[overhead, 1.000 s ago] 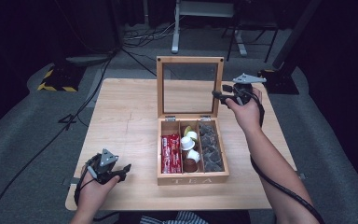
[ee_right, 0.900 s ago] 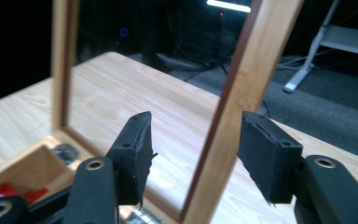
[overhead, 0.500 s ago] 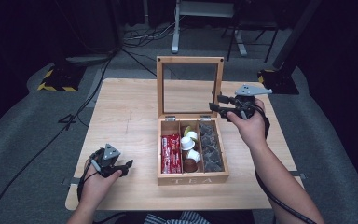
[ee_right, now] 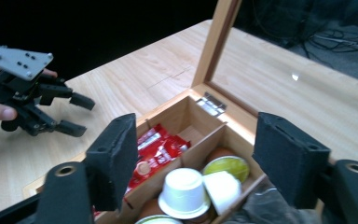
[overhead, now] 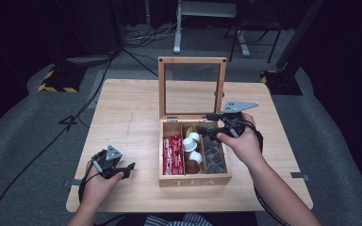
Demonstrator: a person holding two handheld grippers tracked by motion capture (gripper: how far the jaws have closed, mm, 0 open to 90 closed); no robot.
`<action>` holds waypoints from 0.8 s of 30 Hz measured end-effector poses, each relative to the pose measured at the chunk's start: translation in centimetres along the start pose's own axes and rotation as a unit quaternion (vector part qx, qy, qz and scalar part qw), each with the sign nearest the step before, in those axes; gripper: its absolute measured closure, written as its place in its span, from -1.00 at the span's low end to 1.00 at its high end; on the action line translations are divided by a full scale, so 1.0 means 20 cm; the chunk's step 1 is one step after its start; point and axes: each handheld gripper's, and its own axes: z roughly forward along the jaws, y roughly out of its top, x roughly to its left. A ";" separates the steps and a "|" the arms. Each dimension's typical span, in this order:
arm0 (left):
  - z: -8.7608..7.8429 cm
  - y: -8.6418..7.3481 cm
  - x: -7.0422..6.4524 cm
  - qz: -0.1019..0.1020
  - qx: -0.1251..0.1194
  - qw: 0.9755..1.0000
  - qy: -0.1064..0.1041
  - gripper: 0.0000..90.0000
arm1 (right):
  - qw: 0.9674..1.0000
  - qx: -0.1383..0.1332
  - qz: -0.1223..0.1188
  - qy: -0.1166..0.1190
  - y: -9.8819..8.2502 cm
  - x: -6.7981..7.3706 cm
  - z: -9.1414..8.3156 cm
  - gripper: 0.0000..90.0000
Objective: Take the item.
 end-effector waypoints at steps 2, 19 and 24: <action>0.00 0.00 0.00 -0.002 0.001 1.000 0.000 -0.26 | 1.000 0.002 0.006 0.002 -0.01 0.03 0.02 -0.35; 0.05 -0.03 0.02 0.005 -0.007 1.000 -0.003 -0.47 | 0.997 0.063 -0.035 0.034 -0.08 0.19 0.16 0.17; 0.05 -0.03 0.02 0.006 -0.004 1.000 -0.002 -0.48 | 0.995 0.087 -0.055 0.018 -0.11 0.26 0.23 0.14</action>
